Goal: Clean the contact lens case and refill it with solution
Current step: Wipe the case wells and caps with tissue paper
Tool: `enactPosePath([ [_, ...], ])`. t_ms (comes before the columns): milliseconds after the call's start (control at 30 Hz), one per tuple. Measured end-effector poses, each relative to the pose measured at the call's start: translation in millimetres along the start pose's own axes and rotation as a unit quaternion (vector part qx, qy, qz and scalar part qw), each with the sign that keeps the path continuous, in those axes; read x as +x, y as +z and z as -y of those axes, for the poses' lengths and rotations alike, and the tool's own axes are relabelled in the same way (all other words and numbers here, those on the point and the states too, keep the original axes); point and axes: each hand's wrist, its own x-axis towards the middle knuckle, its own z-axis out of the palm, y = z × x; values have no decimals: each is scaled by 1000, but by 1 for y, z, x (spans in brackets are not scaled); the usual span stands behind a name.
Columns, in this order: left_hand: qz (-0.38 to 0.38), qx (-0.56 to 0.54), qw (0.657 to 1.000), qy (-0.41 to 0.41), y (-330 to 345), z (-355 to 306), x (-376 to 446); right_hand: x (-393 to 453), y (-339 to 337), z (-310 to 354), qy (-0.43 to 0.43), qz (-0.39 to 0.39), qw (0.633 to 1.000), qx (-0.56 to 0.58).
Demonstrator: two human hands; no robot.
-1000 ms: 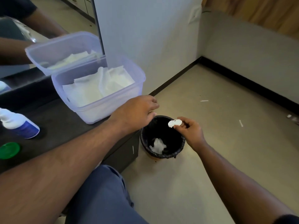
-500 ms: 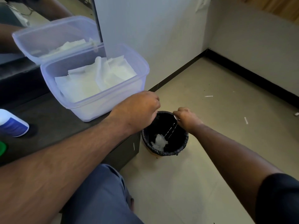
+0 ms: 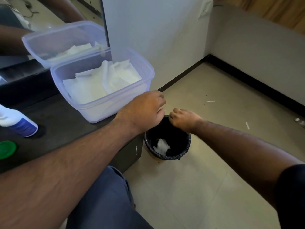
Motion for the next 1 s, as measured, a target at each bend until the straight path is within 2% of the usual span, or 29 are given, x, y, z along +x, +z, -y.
enactPosePath([
  [200, -33, -68, 997, -27, -5, -3, -6, -6, -23, 8, 33, -15, 999, -4],
  [333, -45, -109, 991, -69, -10, -10, -11, -12, -35, 18, 55, 13, 998, 12],
  [400, -58, -132, 986, -89, -13, -12, -13, -14, -41, 24, 97, 18, 993, 59],
  [467, -54, -142, 984, -96, -17, -13, -17, -14, -46, 26, 161, 31, 974, 159],
  [533, -39, -140, 985, -96, -21, -12, -22, -19, -51, 25, 220, 12, 925, 311],
  [567, -35, -139, 985, -97, -25, -13, -26, -25, -56, 24, 244, -11, 888, 389],
  [633, -35, -142, 984, -102, -32, -14, -36, -42, -73, 27, 282, -75, 777, 558],
  [700, -42, -150, 981, -116, -41, -17, -48, -61, -96, 34, 272, -113, 637, 712],
  [733, -45, -157, 979, -126, -47, -19, -54, -70, -108, 38, 245, -120, 587, 762],
  [767, -46, -165, 975, -142, -53, -21, -61, -78, -120, 43, 213, -121, 556, 794],
  [833, -48, -196, 960, -196, -66, -23, -74, -87, -144, 54, 157, -118, 524, 829],
  [867, -51, -233, 944, -227, -74, -24, -80, -89, -155, 60, 135, -117, 520, 836],
  [933, -41, -348, 890, -293, -94, -23, -94, -88, -176, 74, 95, -117, 540, 828],
  [1000, 10, -436, 834, -339, -117, -21, -112, -81, -194, 90, 58, -113, 570, 812],
])
